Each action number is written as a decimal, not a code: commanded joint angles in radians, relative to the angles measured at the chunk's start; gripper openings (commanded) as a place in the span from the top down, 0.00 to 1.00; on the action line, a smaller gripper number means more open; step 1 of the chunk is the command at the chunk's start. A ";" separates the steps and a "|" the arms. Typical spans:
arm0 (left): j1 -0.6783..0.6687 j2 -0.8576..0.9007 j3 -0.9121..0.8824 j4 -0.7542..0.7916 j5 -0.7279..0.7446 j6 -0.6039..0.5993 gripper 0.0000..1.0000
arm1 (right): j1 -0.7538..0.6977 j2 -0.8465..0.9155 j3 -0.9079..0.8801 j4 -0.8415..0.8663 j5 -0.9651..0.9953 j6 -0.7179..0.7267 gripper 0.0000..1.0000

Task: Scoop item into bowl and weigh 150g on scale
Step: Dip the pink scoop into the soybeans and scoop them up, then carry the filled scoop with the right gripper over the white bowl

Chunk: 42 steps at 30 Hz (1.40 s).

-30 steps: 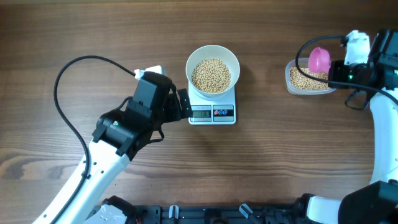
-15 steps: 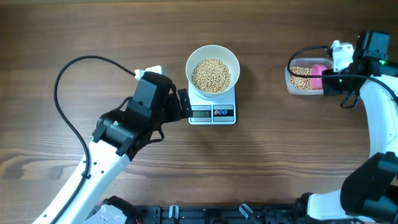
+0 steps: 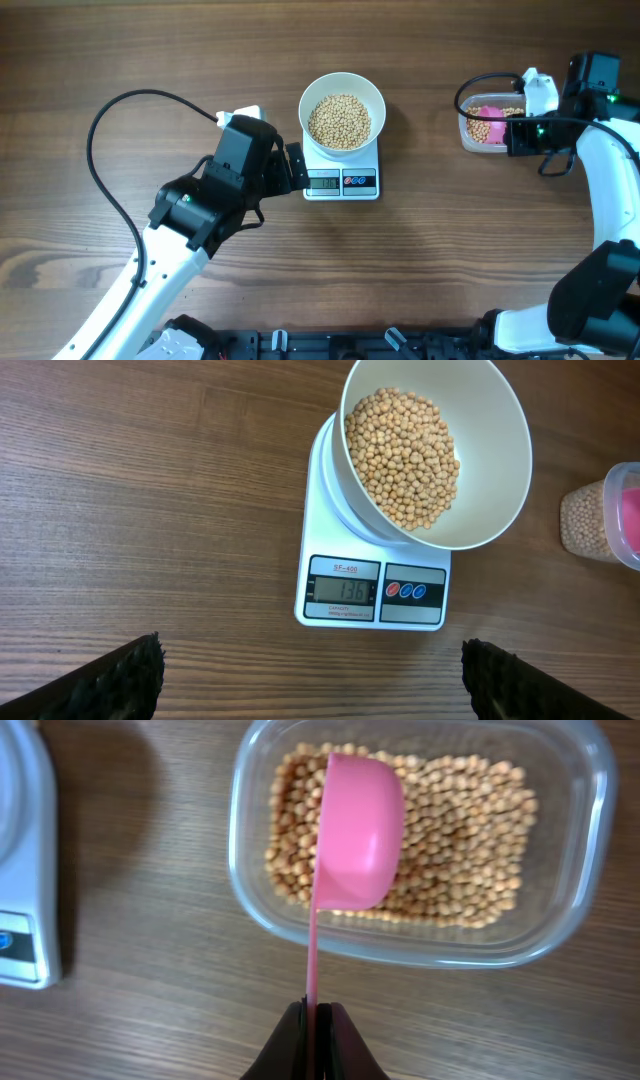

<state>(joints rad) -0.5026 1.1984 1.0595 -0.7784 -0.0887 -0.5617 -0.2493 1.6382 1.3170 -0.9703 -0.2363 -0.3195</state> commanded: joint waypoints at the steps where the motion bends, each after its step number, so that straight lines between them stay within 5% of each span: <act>1: 0.005 -0.007 0.001 0.002 -0.010 0.008 0.00 | -0.009 0.019 0.003 -0.023 -0.136 0.009 0.96; 27: 0.005 -0.007 0.001 0.002 -0.010 0.008 0.00 | -0.372 0.019 0.003 -0.021 -0.555 0.164 0.96; 42: 0.005 -0.007 0.001 0.002 -0.010 0.008 0.00 | -0.388 0.019 0.003 -0.018 -0.822 0.163 0.96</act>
<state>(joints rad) -0.5026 1.1984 1.0595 -0.7784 -0.0887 -0.5617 -0.6350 1.6394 1.3170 -0.9951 -0.9100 -0.1570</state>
